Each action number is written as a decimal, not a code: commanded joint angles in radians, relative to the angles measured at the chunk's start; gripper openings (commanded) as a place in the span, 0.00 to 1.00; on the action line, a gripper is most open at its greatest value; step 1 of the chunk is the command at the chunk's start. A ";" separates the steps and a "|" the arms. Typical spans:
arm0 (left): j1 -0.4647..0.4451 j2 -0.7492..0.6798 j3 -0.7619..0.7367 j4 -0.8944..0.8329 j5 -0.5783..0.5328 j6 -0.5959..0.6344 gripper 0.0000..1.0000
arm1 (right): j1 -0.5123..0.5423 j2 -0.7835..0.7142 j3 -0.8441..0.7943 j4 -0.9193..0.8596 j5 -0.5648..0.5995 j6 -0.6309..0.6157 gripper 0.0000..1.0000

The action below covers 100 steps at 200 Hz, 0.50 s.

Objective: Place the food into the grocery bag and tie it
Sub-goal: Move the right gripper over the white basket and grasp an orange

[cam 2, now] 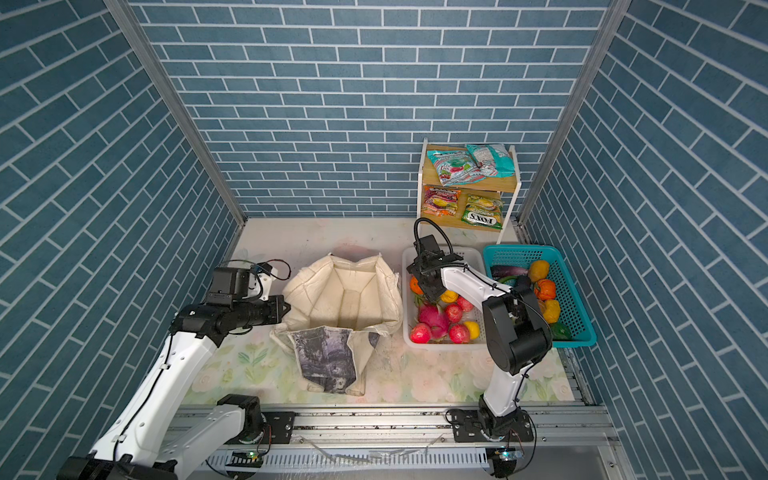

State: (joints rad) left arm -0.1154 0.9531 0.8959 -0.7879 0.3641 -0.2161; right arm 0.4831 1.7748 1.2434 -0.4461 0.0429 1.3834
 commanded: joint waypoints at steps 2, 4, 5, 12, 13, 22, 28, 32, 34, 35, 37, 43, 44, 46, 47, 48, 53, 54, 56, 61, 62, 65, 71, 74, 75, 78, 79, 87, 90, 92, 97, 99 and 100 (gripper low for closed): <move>0.005 -0.008 -0.014 0.006 0.007 0.007 0.00 | -0.003 0.023 0.034 -0.010 0.030 0.036 0.83; 0.005 -0.008 -0.014 0.006 0.008 0.007 0.00 | -0.004 0.024 0.034 -0.011 0.031 0.036 0.83; 0.005 -0.009 -0.014 0.005 0.008 0.007 0.00 | -0.004 0.024 0.034 -0.011 0.032 0.036 0.83; 0.005 -0.009 -0.014 0.006 0.004 0.007 0.00 | -0.003 0.025 0.033 -0.012 0.033 0.035 0.80; 0.005 -0.008 -0.014 0.006 0.004 0.006 0.00 | -0.003 0.025 0.033 -0.011 0.033 0.035 0.80; 0.005 -0.009 -0.014 0.006 0.003 0.006 0.00 | -0.003 0.023 0.029 -0.010 0.037 0.036 0.76; 0.005 -0.010 -0.014 0.006 0.003 0.006 0.00 | -0.003 0.020 0.025 -0.009 0.042 0.036 0.73; 0.005 -0.009 -0.014 0.006 0.002 0.006 0.00 | -0.003 0.018 0.022 -0.005 0.045 0.038 0.72; 0.005 -0.009 -0.014 0.005 0.002 0.006 0.00 | -0.003 0.016 0.020 -0.004 0.046 0.039 0.71; 0.005 -0.009 -0.014 0.005 0.002 0.006 0.00 | -0.003 0.015 0.019 -0.003 0.046 0.040 0.71; 0.005 -0.010 -0.014 0.006 0.001 0.006 0.00 | -0.003 0.013 0.017 -0.001 0.048 0.040 0.70; 0.005 -0.011 -0.014 0.006 0.001 0.006 0.00 | -0.003 0.008 0.010 0.004 0.053 0.043 0.68; 0.005 -0.011 -0.014 0.006 0.001 0.006 0.00 | -0.004 0.007 0.009 0.004 0.053 0.044 0.68; 0.005 -0.012 -0.014 0.006 0.001 0.006 0.00 | -0.004 0.005 0.008 0.005 0.055 0.044 0.67; 0.005 -0.011 -0.014 0.006 0.002 0.006 0.00 | -0.003 0.005 0.007 0.006 0.057 0.045 0.67; 0.005 -0.011 -0.014 0.006 0.003 0.006 0.00 | -0.003 0.003 0.006 0.005 0.057 0.046 0.67; 0.005 -0.011 -0.014 0.006 0.003 0.006 0.00 | -0.003 -0.001 0.003 0.007 0.062 0.047 0.65; 0.005 -0.011 -0.014 0.006 0.003 0.006 0.00 | -0.003 -0.002 0.002 0.007 0.063 0.047 0.65; 0.005 -0.011 -0.014 0.006 0.003 0.006 0.00 | -0.003 -0.004 0.002 0.007 0.063 0.048 0.65; 0.005 -0.010 -0.014 0.006 0.004 0.006 0.00 | -0.003 -0.007 0.002 0.007 0.067 0.048 0.63; 0.005 -0.010 -0.014 0.006 0.004 0.006 0.00 | -0.003 -0.007 0.002 0.007 0.067 0.048 0.63; 0.005 -0.010 -0.014 0.006 0.003 0.006 0.00 | -0.005 -0.009 0.002 0.006 0.068 0.046 0.62; 0.005 -0.011 -0.014 0.006 0.003 0.006 0.00 | -0.003 -0.012 0.002 0.006 0.068 0.044 0.59; 0.005 -0.011 -0.014 0.006 0.003 0.006 0.00 | -0.003 -0.015 0.002 0.006 0.069 0.043 0.58; 0.005 -0.011 -0.014 0.006 0.004 0.006 0.00 | -0.003 -0.016 0.001 0.006 0.069 0.042 0.58; 0.005 -0.011 -0.014 0.006 0.004 0.006 0.00 | -0.002 -0.019 0.001 0.006 0.068 0.040 0.56; 0.005 -0.012 -0.014 0.006 0.003 0.006 0.00 | -0.003 -0.020 0.001 0.006 0.069 0.039 0.56; 0.005 -0.013 -0.015 0.006 0.003 0.006 0.00 | -0.004 -0.036 -0.002 0.006 0.071 0.032 0.54; 0.005 -0.013 -0.015 0.006 0.003 0.006 0.00 | -0.003 -0.045 -0.004 0.005 0.073 0.029 0.53; 0.005 -0.014 -0.015 0.006 0.004 0.006 0.00 | -0.003 -0.050 -0.005 0.005 0.075 0.026 0.53; 0.005 -0.015 -0.015 0.007 0.003 0.006 0.00 | -0.003 -0.066 -0.008 0.002 0.082 0.019 0.52; 0.005 -0.014 -0.015 0.006 0.003 0.007 0.00 | -0.005 -0.074 -0.008 -0.001 0.083 0.014 0.51; 0.005 -0.016 -0.015 0.006 0.003 0.007 0.00 | -0.004 -0.078 -0.008 -0.002 0.085 0.013 0.51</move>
State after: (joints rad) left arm -0.1154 0.9527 0.8928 -0.7872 0.3637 -0.2161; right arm 0.4831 1.7802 1.2499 -0.4400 0.0738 1.4014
